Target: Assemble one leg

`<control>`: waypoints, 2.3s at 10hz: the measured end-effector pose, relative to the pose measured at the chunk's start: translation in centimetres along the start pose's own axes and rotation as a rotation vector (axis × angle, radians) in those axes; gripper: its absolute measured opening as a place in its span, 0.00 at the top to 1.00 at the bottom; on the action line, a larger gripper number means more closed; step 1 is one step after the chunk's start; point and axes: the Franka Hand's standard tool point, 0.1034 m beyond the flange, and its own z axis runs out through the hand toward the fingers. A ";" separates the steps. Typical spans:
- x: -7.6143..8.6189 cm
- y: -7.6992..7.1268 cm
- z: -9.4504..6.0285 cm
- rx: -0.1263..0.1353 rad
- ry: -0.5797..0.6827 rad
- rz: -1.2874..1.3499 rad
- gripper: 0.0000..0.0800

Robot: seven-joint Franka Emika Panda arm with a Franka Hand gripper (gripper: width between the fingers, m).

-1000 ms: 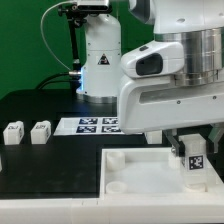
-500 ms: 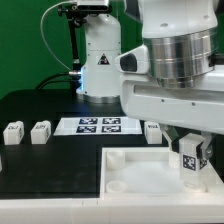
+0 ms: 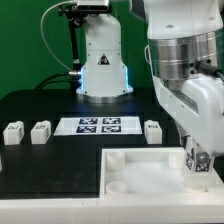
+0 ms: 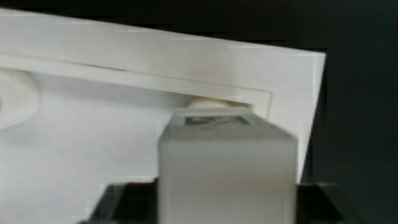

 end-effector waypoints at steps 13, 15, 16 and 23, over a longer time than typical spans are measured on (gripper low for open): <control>0.3 0.2 0.5 -0.027 0.039 -1.314 0.20; 0.1 0.2 0.5 -0.018 0.033 -1.137 0.64; 0.1 0.2 0.5 -0.013 0.030 -1.010 0.64; -0.1 0.0 0.7 0.032 0.013 0.323 0.63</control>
Offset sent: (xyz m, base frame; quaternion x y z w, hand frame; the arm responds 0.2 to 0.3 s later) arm 0.0012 0.0085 0.0138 -0.0174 0.0894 -0.5713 0.8157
